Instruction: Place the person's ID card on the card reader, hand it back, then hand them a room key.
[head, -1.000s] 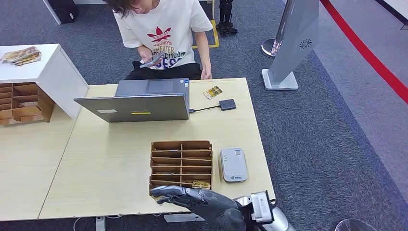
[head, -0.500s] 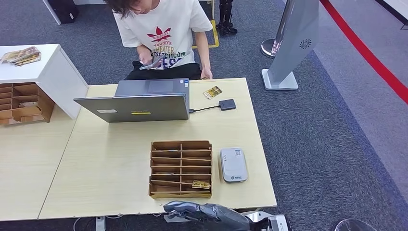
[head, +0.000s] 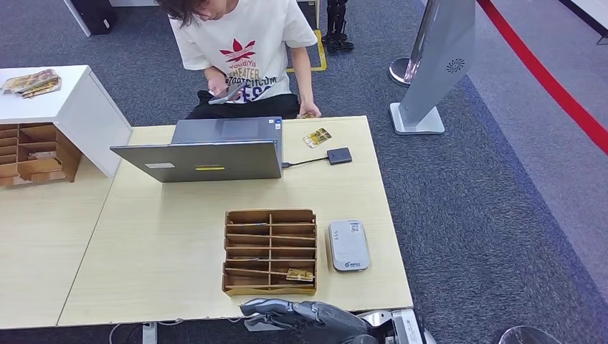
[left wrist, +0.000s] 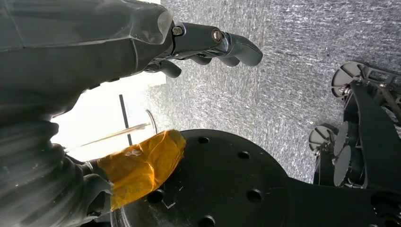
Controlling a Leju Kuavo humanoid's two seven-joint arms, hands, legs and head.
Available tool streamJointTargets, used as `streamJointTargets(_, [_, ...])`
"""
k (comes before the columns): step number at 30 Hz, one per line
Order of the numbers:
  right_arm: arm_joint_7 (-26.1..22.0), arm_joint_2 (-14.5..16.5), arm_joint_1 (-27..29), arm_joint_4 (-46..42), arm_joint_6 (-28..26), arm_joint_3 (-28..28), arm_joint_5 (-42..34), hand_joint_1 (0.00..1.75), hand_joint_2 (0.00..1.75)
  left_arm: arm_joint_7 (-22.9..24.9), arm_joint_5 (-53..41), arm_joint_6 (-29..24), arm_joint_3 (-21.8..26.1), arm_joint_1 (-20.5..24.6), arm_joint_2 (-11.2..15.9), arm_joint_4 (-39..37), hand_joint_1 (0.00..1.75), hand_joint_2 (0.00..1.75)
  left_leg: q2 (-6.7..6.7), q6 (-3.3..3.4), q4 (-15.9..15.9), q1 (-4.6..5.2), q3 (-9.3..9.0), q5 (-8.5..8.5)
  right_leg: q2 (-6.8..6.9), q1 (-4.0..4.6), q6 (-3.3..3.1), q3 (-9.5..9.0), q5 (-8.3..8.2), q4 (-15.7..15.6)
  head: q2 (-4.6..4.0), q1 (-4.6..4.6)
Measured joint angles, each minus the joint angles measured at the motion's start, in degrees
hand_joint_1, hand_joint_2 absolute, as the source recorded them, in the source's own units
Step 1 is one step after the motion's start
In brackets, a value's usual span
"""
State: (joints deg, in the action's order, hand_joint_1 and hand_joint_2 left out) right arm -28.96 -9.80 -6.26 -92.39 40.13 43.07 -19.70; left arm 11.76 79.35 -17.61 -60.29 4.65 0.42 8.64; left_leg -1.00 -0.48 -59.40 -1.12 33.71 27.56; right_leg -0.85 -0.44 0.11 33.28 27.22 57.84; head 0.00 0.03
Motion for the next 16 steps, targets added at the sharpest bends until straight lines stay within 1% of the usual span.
streamJointTargets(3, [3.8, 0.5, -0.5, 0.2, -1.9, -0.1, -1.3, 0.00, 0.00, 0.3, 0.5, -0.3, 0.2, 0.2, 0.1, 0.0, 0.00, 1.75, -0.01, 0.00, 0.0, 0.00, -0.01, 0.00, 0.00, 0.00, 0.00, 0.00, 0.00, 0.0, 0.00, 0.00])
streamJointTargets(5, [5.4, 0.6, -0.9, 0.5, -2.7, -0.3, -2.1, 0.00, 0.00, 0.4, 0.8, -0.4, 0.4, 0.2, 0.2, 0.0, 0.00, 1.75, -0.02, 0.00, 0.0, -0.01, -0.01, 0.00, 0.01, 0.00, 0.00, 0.00, 0.00, 0.0, 0.00, 0.00])
streamJointTargets(12, [5.0, 0.9, -1.2, 1.3, -1.3, -0.5, -3.1, 0.00, 0.00, 0.5, 0.9, -0.5, 0.5, 0.3, 0.3, 0.0, 0.00, 1.75, -0.01, -0.03, 0.0, -0.01, -0.01, -0.02, 0.01, 0.00, -0.01, 0.00, 0.00, 0.0, 0.00, 0.01])
streamJointTargets(16, [5.7, 1.1, -1.3, 1.4, -3.1, -0.4, -1.2, 0.00, 0.00, 0.5, 1.7, -1.0, 0.8, 0.4, 0.2, 0.0, 0.00, 1.75, -0.03, -0.03, 0.0, -0.01, 0.00, -0.02, 0.01, 0.00, -0.01, 0.01, 0.00, 0.0, 0.00, 0.00])
